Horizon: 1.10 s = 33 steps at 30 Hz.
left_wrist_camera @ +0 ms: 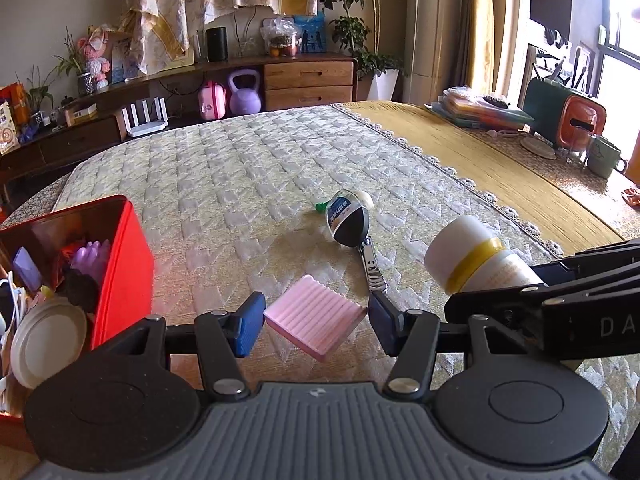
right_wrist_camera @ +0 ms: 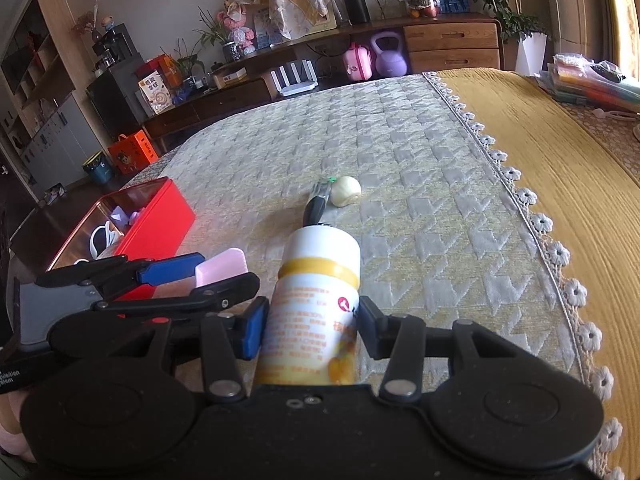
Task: Organize rigid objects
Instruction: 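Carry the pink block over the red tin while the right carries the bottle there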
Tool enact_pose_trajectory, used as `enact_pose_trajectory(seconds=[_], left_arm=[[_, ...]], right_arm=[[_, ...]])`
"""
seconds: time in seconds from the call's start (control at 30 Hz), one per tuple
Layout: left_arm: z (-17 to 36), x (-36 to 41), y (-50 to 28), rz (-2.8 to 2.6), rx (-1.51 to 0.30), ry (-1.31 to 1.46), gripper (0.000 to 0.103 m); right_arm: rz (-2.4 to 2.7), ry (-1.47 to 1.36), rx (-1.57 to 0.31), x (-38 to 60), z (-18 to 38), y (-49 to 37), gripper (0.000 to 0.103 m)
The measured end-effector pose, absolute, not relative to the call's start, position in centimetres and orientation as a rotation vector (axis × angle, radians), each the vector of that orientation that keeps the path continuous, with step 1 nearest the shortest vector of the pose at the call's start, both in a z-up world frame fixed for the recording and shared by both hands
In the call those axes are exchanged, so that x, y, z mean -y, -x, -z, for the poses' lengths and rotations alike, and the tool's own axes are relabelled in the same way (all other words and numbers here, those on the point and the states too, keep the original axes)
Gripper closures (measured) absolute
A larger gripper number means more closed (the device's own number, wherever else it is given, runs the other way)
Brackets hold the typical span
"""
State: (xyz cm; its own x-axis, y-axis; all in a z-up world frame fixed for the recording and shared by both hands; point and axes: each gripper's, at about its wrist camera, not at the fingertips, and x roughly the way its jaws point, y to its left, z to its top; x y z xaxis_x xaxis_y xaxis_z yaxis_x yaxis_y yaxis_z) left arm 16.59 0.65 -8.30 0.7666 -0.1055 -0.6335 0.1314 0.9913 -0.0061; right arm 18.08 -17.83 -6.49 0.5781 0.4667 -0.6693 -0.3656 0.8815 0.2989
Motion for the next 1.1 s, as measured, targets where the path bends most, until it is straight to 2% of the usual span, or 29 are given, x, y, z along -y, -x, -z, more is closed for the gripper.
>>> enact_pose_trajectory(seconds=[0.57, 1.1], left_arm=[[3.2, -8.6, -11.1, 0.001, -0.615, 0.051, 0.047], [2.6, -18.4, -11.2, -0.151, -0.582, 0.077, 0.047]], right_arm=[[-0.599, -0.051, -0.754, 10.5, 1.4, -15.5, 0.056], [-0.718, 0.045, -0.747, 0.2, 0.8, -16.7, 0.056]])
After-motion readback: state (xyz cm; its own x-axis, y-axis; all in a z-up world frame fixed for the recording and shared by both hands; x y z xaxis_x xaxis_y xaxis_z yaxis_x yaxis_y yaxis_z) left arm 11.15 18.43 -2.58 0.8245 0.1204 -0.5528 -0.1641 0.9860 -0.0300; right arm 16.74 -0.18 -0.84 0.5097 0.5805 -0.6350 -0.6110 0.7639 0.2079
